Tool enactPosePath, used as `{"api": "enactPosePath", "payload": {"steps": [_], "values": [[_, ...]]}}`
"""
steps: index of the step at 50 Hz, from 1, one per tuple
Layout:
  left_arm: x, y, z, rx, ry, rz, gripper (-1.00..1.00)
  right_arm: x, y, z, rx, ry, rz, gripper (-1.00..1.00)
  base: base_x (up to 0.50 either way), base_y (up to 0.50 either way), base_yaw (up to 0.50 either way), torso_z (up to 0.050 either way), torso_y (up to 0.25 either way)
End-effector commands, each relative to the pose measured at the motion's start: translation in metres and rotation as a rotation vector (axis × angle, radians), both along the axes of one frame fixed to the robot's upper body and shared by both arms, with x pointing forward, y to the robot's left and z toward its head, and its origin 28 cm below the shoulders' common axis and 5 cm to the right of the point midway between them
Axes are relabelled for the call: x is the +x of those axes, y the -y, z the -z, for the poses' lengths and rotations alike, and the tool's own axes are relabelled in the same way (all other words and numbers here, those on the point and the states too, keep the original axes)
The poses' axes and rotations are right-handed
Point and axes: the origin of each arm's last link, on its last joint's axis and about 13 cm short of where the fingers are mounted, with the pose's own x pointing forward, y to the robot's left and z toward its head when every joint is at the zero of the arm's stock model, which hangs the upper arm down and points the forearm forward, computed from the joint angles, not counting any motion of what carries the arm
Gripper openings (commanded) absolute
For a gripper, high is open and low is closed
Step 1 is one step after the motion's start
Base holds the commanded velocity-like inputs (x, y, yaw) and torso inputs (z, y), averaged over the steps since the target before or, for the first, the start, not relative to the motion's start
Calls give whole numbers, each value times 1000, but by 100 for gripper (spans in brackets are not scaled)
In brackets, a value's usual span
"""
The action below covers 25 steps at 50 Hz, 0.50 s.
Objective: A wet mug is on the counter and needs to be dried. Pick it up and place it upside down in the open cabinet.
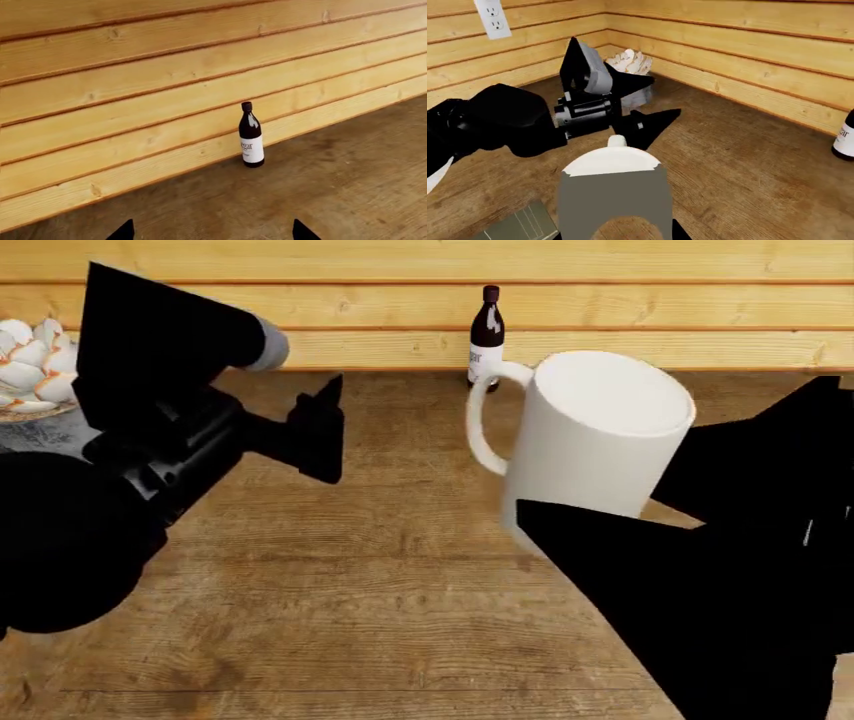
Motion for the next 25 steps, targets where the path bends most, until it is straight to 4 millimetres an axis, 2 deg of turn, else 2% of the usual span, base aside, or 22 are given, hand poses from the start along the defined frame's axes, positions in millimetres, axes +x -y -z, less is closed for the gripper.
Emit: {"api": "enactPosePath", "payload": {"steps": [1, 10, 16, 25], "values": [[1, -1, 3, -32, -62, 0, 100, -16, -6, -38, -14, 84, 36, -100, 0, 0, 0, 0, 0], [2, -2, 19, -70, -110, 9, 100, -28, -10, -57, -27, 137, 55, -100, 0, 0, 0, 0, 0], [1, -1, 19, -61, -103, 6, 100, -34, -15, -74, -28, 170, 71, -100, 0, 0, 0, 0, 0], [0, -1, 20, -59, -107, 11, 100, -26, -20, -106, -15, 185, 140, -100, 0, 0, 0, 1, 0]]}}
